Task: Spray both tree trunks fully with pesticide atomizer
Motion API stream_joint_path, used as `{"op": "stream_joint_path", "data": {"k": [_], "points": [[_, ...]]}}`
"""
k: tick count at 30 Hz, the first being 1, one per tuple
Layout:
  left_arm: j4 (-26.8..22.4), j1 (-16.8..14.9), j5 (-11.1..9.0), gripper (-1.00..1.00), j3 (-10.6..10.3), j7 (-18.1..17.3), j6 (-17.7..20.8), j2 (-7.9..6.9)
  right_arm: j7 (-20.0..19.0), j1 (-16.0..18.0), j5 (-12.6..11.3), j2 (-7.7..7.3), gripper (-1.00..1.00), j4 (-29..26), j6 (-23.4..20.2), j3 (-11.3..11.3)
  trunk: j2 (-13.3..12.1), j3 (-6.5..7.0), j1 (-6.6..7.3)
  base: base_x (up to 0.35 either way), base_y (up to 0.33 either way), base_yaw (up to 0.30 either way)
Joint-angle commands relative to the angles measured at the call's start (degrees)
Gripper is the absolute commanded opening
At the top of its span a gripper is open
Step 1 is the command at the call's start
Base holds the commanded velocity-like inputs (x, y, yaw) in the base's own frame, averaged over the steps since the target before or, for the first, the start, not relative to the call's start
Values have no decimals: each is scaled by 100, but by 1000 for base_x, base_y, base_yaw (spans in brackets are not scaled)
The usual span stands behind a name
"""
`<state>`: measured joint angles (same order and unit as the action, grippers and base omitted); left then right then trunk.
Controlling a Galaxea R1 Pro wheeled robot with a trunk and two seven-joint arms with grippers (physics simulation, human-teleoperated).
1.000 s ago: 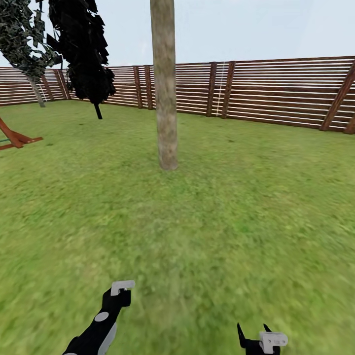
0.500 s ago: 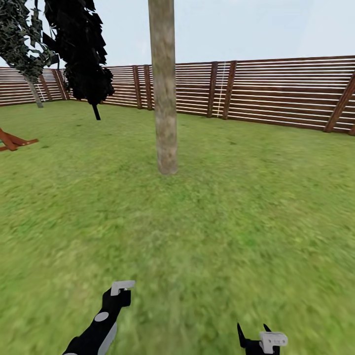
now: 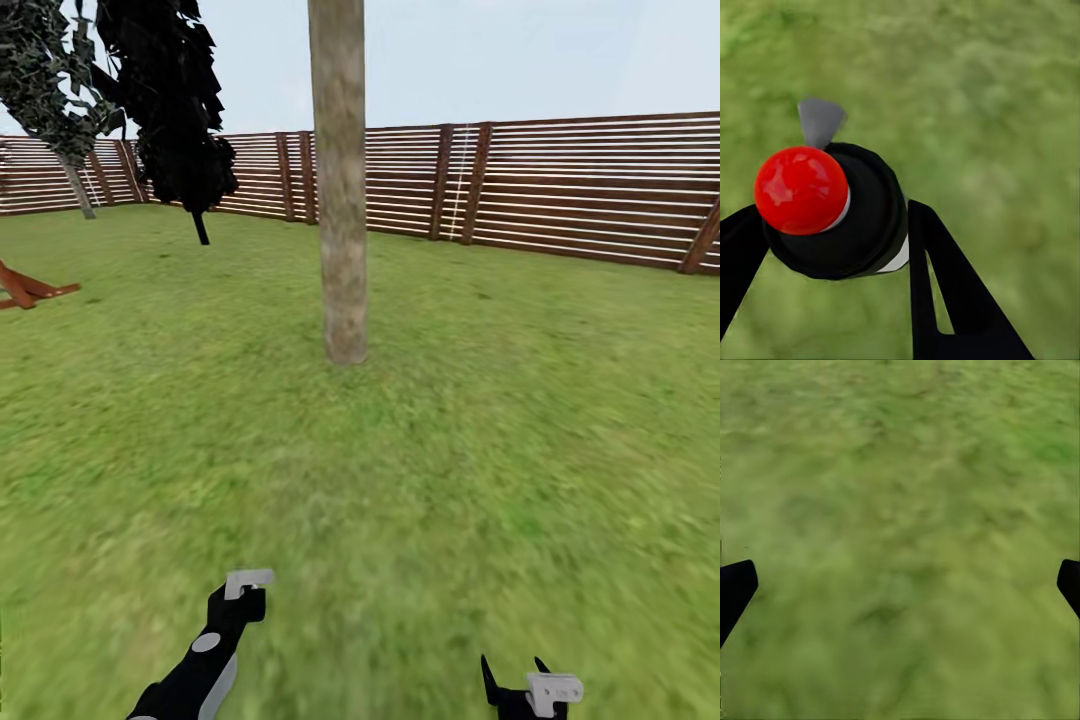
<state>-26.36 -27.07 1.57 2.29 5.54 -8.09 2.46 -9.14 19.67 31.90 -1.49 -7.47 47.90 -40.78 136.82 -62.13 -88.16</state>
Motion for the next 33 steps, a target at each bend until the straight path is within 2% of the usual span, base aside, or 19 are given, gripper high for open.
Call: {"op": "stream_joint_path", "data": {"k": [1,19,25,33], "points": [[-1,0,1,-100,0,3,0,0,0,1,0,0,100,0,0,0,0,0,0,340,0,161],[15,0,1,-100,0,1,9,-2,9,0,-4,-5,100,-2,0,-7,0,0,0,340,0,8],[-57,1,18,-100,8,10,27,-43,11,-1,-23,-28,100,-8,5,-22,0,0,0,340,0,0],[-304,180,4,-100,11,-29,63,-80,16,-3,-12,-39,100,-9,4,-15,0,0,0,340,0,0]]}}
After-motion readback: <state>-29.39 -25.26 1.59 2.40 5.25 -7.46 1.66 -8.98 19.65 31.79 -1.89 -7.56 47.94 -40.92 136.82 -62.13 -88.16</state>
